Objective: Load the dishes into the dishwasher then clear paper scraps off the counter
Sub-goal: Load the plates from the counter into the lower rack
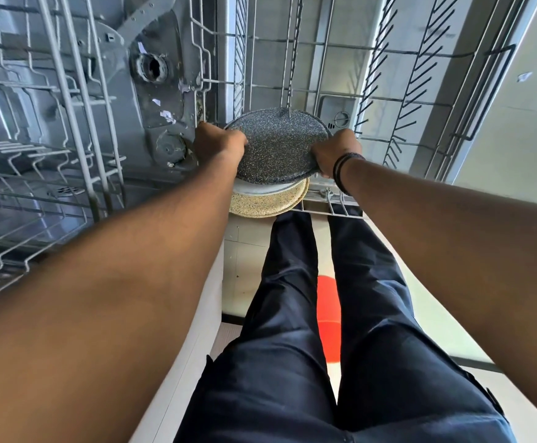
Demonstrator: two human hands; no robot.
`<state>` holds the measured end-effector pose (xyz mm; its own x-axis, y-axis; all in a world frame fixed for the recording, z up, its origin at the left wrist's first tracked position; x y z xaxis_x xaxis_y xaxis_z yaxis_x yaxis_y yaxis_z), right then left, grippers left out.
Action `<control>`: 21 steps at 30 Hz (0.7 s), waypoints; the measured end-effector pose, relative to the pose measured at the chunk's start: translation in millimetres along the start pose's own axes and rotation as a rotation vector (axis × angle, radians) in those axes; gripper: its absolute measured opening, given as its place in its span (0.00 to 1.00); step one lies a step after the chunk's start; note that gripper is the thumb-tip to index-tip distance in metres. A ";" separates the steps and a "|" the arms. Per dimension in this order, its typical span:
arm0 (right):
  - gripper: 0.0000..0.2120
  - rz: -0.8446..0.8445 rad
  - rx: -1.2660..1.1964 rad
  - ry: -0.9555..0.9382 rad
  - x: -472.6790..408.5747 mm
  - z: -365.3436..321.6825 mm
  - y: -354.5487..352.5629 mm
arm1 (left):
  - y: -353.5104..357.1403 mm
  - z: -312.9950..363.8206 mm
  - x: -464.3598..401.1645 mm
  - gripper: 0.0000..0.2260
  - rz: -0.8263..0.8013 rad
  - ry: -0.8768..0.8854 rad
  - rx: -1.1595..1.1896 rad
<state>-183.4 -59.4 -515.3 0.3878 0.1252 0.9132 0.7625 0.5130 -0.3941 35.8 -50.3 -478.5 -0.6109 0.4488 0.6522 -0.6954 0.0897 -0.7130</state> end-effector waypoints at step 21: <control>0.16 0.018 0.151 -0.234 43.0 -2.5 -1.3 | 5.6 -13.1 28.8 0.21 0.119 0.005 -0.169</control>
<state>-166.4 -56.8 -475.8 0.2573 0.3191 0.9121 0.6638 0.6276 -0.4068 19.3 -25.2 -467.1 -0.6829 0.4696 0.5596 -0.5443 0.1837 -0.8185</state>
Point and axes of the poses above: each hand's wrist, its own x-axis away from the middle knuckle, its own y-axis out of the palm, z = x × y, the point moved 4 cm from there along -x, towards the middle knuckle, and after that the axes turned 15 degrees about y, right-handed, at the moved point
